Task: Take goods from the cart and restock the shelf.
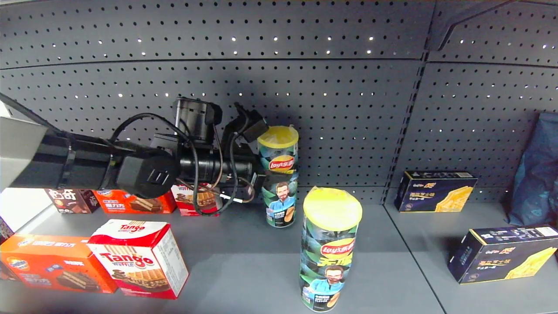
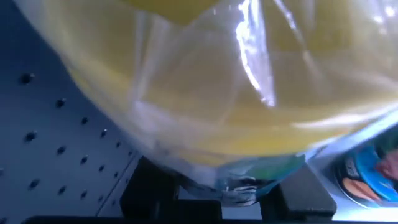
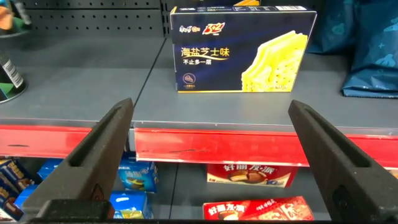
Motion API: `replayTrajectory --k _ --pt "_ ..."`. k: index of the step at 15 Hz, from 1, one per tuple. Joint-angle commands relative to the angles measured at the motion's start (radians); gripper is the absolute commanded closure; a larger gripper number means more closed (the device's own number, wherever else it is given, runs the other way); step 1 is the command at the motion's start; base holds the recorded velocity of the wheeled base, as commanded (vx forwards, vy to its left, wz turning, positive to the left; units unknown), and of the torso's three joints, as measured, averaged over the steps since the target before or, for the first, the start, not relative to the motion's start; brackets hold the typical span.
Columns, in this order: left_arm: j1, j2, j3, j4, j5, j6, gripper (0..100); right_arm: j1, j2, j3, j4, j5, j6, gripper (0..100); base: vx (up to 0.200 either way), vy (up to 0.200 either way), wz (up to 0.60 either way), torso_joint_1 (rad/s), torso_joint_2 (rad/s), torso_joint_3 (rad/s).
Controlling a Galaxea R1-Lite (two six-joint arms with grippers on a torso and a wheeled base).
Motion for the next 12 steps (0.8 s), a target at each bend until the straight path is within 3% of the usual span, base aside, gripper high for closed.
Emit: replayTrajectory --k 1,12 --pt "-0.017 0.059 -0.045 -0.003 -0.001 -0.001 100 -0.001 0.002 0.000 0.000 0.000 0.000 0 0.000 0.000 0.00 0.000 0.00 0.000" --pt "-0.050 0.130 -0.111 -0.003 -0.001 -0.002 100 0.001 0.002 0.000 0.000 0.000 0.000 0 0.000 0.000 0.00 0.000 0.00 0.000"
